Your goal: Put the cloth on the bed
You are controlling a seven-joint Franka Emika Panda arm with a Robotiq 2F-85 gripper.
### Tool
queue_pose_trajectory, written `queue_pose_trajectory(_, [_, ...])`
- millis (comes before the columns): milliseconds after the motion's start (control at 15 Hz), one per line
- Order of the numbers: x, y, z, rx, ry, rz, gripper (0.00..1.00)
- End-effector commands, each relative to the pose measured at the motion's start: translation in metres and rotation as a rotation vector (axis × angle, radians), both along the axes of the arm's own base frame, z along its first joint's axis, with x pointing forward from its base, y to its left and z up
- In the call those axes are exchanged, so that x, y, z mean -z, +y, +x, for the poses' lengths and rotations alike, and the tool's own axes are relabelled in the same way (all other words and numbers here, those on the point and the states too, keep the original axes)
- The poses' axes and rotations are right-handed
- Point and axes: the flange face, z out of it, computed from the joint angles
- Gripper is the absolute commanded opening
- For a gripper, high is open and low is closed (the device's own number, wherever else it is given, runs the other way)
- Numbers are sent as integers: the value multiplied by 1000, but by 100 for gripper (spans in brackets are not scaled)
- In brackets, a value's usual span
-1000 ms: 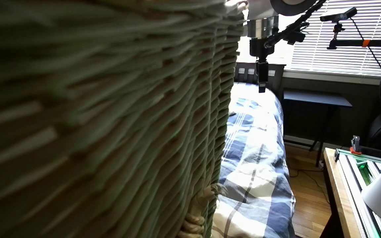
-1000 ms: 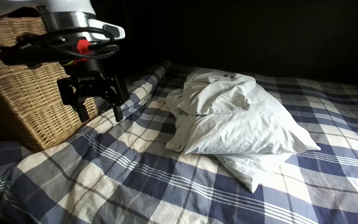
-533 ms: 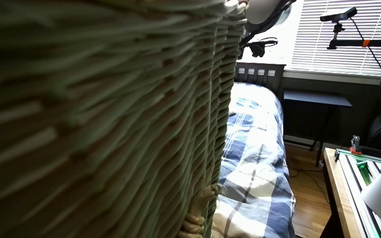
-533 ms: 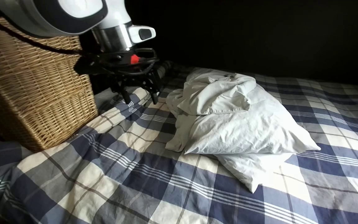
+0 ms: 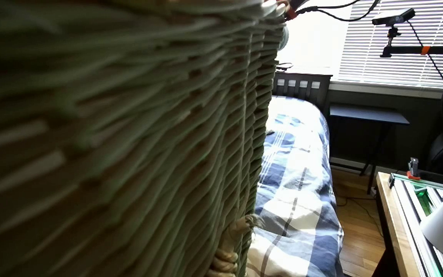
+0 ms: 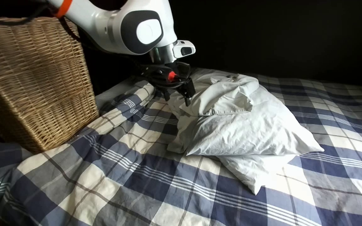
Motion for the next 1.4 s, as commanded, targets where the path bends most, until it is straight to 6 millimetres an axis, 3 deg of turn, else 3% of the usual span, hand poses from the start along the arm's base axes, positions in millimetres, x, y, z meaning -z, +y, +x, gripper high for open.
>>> queue_pose_trajectory(0, [16, -7, 58, 144, -49, 24, 100])
queue_pose_trajectory(267, [26, -11, 106, 250, -128, 24, 100])
queue_pose_trajectory(600, [39, -17, 145, 345, -216, 20, 100])
queue_pose_trajectory(1200, [73, -23, 177, 422, -293, -24, 99])
queue_pose_trajectory(1267, [76, -24, 178, 425, -299, -31, 74])
queue_pose_trajectory(1333, [79, -25, 179, 425, -299, -42, 74])
